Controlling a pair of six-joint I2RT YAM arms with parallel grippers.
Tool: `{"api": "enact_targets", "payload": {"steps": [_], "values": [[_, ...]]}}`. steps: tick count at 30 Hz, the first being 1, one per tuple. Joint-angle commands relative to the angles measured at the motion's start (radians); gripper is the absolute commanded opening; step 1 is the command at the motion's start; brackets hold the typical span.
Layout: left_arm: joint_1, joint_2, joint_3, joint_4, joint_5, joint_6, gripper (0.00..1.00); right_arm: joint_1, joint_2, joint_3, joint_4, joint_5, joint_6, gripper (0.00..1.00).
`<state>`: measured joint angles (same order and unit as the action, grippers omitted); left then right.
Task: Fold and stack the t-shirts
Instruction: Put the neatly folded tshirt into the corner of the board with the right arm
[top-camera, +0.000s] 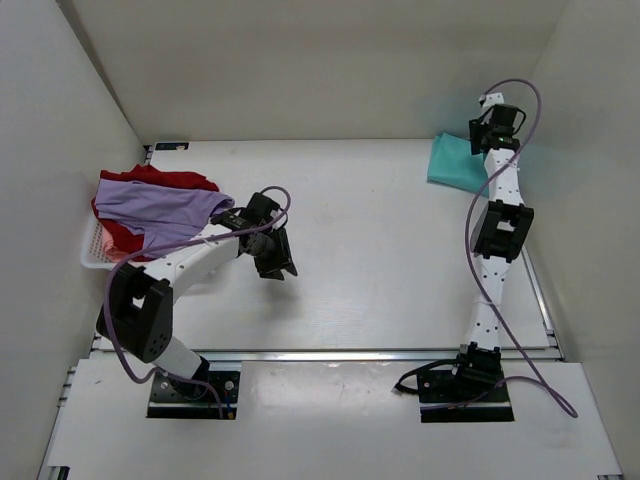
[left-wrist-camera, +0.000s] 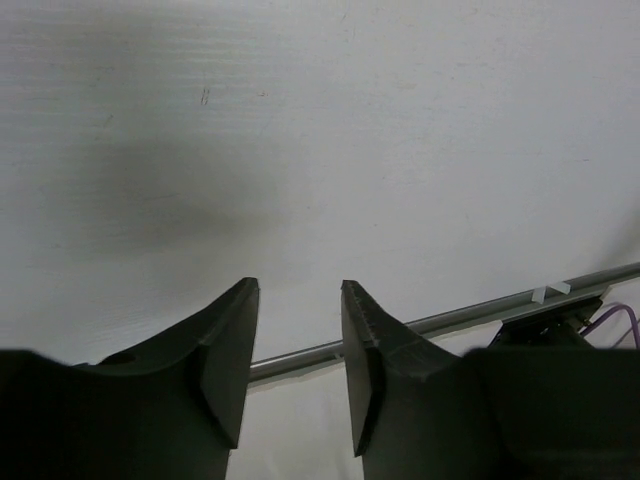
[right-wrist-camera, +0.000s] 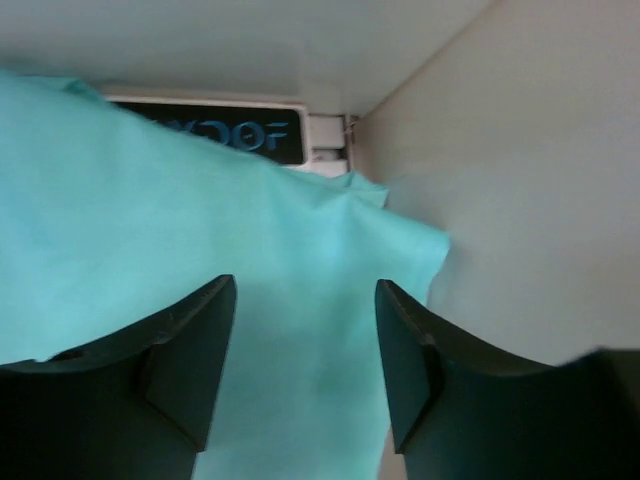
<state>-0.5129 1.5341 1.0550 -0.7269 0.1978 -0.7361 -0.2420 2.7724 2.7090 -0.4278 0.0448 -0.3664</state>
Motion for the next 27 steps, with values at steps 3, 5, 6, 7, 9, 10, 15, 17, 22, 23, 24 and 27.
{"api": "enact_targets", "payload": {"steps": [3, 5, 6, 7, 9, 10, 15, 17, 22, 23, 24, 27], "values": [[0.046, -0.071, 0.137, -0.017, 0.000, 0.085, 0.70, 0.173, -0.368, -0.183, -0.045, 0.191, 0.040, 0.63], [0.076, -0.084, 0.187, -0.034, 0.006, 0.101, 0.80, 0.216, -0.587, -0.419, -0.052, 0.196, 0.075, 0.67], [0.088, -0.092, 0.194, -0.046, 0.014, 0.110, 0.99, 0.237, -0.656, -0.493, -0.045, 0.191, 0.104, 0.70], [0.106, -0.106, 0.216, -0.060, 0.015, 0.122, 0.99, 0.278, -0.786, -0.655, -0.025, 0.196, 0.133, 0.72], [0.137, -0.120, 0.224, -0.066, 0.041, 0.113, 0.99, 0.325, -1.074, -0.926, 0.047, 0.191, 0.119, 0.73], [0.157, -0.135, 0.230, -0.068, 0.054, 0.109, 0.99, 0.361, -1.138, -1.101, 0.057, 0.196, 0.129, 0.71], [0.183, -0.173, 0.260, -0.088, 0.057, 0.136, 0.99, 0.482, -1.512, -1.498, -0.121, 0.161, 0.239, 0.73], [0.178, -0.180, 0.276, -0.094, 0.025, 0.150, 0.99, 0.526, -1.575, -1.560, -0.175, 0.188, 0.280, 0.77], [0.172, -0.198, 0.286, -0.082, 0.008, 0.164, 0.99, 0.345, -1.695, -1.644, -0.184, 0.009, 0.360, 0.99], [0.171, -0.198, 0.286, -0.085, 0.000, 0.164, 0.99, 0.307, -1.706, -1.658, -0.158, -0.011, 0.362, 0.99], [0.169, -0.195, 0.289, -0.098, -0.003, 0.164, 0.98, 0.303, -1.714, -1.669, -0.134, -0.010, 0.360, 0.99], [0.160, -0.158, 0.332, -0.156, -0.023, 0.202, 0.98, 0.311, -1.684, -1.655, -0.109, 0.023, 0.337, 0.99]]}}
